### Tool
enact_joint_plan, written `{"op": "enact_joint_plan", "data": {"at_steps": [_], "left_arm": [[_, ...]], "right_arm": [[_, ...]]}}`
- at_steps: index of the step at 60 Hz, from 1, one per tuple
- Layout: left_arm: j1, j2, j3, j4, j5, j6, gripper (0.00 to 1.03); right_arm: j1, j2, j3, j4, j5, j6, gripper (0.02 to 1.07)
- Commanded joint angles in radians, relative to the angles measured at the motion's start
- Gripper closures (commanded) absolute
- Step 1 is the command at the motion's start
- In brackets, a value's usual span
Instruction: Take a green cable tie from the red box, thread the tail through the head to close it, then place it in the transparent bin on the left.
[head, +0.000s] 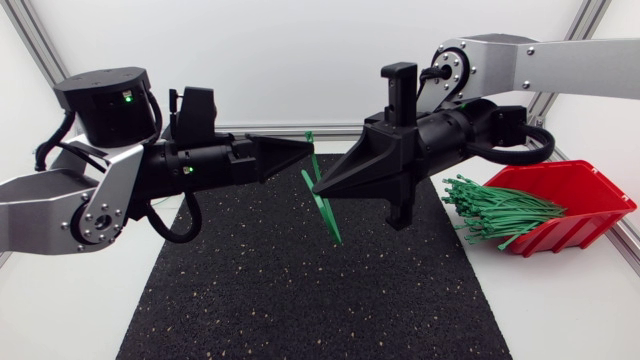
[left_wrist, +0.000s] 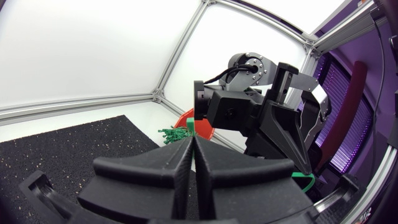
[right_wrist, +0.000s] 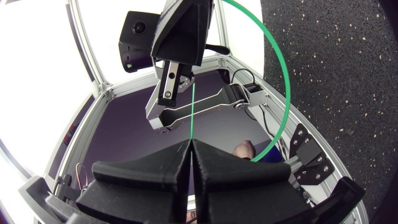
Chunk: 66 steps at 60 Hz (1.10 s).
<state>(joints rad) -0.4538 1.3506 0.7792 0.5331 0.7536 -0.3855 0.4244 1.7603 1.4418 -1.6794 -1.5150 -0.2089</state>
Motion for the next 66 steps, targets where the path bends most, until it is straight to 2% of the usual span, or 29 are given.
{"op": "enact_joint_plan", "data": {"at_steps": [1, 26, 66], "left_arm": [[0.007, -0.011, -0.037, 0.016, 0.003, -0.016, 0.99], [-0.006, -0.100, -0.118, 0.022, 0.009, -0.013, 0.99], [-0.046, -0.113, -0.113, 0.019, 0.003, -0.019, 0.99]], "right_arm": [[0.011, 0.018, 0.002, -0.281, -0.016, 0.016, 1.01], [0.007, 0.031, 0.008, -0.273, -0.019, 0.011, 1.01], [-0.050, -0.062, -0.057, -0.209, -0.053, -0.014, 1.01]]}}
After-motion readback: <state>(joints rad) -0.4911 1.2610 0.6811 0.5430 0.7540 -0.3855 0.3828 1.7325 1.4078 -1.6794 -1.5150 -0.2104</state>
